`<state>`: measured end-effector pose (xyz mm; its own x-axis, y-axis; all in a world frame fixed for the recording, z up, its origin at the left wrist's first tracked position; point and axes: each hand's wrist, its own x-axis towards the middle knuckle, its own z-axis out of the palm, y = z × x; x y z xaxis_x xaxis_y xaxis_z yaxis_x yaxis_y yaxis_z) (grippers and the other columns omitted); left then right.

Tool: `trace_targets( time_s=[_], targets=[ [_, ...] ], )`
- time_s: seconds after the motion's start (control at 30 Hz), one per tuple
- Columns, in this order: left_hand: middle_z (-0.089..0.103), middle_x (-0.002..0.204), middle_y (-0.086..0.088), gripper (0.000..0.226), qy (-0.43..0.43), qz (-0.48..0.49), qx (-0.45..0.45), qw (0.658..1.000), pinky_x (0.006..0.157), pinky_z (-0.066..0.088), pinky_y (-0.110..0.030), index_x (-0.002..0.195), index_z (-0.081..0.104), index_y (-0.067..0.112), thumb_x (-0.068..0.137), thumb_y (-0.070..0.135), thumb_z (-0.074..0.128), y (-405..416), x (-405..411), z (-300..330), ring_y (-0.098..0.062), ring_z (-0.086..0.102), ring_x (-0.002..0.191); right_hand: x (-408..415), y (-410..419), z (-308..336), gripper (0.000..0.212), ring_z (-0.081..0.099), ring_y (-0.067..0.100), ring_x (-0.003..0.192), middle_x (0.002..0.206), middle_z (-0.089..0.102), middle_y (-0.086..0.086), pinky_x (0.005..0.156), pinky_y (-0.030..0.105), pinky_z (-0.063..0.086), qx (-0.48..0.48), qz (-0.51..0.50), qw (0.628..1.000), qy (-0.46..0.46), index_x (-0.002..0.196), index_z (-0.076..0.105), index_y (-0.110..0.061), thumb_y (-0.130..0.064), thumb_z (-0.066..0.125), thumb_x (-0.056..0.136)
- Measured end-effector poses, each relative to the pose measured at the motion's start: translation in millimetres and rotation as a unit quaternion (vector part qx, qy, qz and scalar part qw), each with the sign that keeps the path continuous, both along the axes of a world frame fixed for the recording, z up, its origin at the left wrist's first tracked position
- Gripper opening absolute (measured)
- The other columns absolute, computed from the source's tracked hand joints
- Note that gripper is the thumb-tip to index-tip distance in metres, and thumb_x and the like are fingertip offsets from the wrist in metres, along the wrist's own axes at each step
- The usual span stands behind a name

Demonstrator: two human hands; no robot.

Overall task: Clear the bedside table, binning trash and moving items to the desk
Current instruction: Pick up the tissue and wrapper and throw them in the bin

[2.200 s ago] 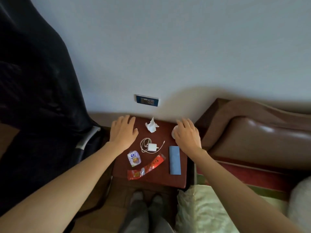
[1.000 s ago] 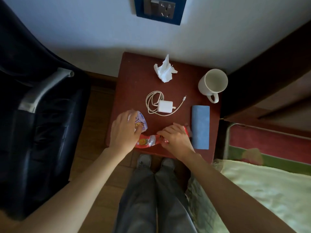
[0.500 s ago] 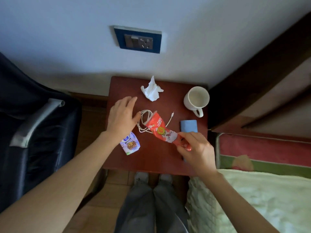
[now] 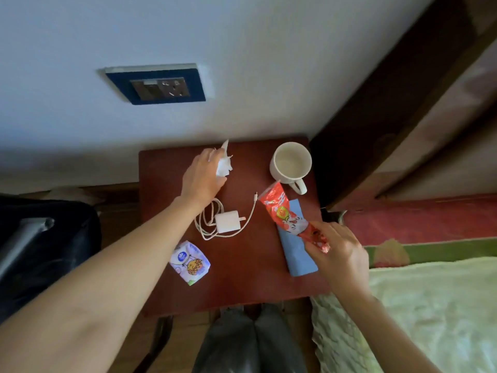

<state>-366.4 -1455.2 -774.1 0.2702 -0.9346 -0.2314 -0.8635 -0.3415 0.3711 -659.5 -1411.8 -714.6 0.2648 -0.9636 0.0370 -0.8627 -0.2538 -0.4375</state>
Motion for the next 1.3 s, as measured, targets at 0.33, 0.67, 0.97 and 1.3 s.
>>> trace_targets(
  time_s=[0.33,0.67,0.97,1.3],
  targets=[
    [0.064,0.107,-0.011,0.047,0.137,0.094,-0.167,0.972,0.084,0.043,-0.031,0.114,0.062,0.011,0.069,0.005,0.073,14.1,-7.2,53.5,-0.026,0.06,0.098,-27.5,29.6,33.7,0.033,0.059,0.027,0.072,0.075,0.064,0.001,0.054,0.033,0.044,0.022,-0.094,0.995,-0.039,0.096,0.07,-0.017,-0.011,0.081,0.066],
    [0.06,0.116,0.0,0.053,0.171,-0.014,-0.178,0.969,0.084,0.034,-0.005,0.12,0.057,0.015,0.071,0.005,0.075,104.1,-55.7,185.9,-0.003,0.051,0.102,-70.7,101.5,121.3,0.029,0.062,0.027,0.079,0.084,0.067,0.003,0.058,0.032,0.044,-0.016,-0.214,0.975,-0.055,0.101,0.069,-0.016,-0.02,0.076,0.073],
    [0.06,0.107,-0.005,0.052,0.197,-0.161,-0.22,0.942,0.078,0.035,-0.001,0.118,0.057,0.009,0.07,0.002,0.077,231.1,-154.9,277.6,-0.004,0.051,0.094,-155.7,271.8,207.5,0.022,0.06,0.015,0.078,0.085,0.065,-0.005,0.061,0.028,0.039,-0.039,-0.358,0.929,-0.089,0.1,0.068,-0.025,-0.027,0.073,0.078],
    [0.056,0.114,0.007,0.052,0.299,-0.384,-0.115,0.866,0.084,0.03,0.002,0.122,0.056,0.016,0.075,0.007,0.076,388.4,-327.2,368.2,0.005,0.047,0.098,-245.8,530.5,294.7,0.012,0.064,0.019,0.072,0.079,0.066,-0.005,0.059,0.035,0.05,-0.091,-0.57,0.814,-0.069,0.091,0.068,-0.027,-0.025,0.071,0.079]
  ],
)
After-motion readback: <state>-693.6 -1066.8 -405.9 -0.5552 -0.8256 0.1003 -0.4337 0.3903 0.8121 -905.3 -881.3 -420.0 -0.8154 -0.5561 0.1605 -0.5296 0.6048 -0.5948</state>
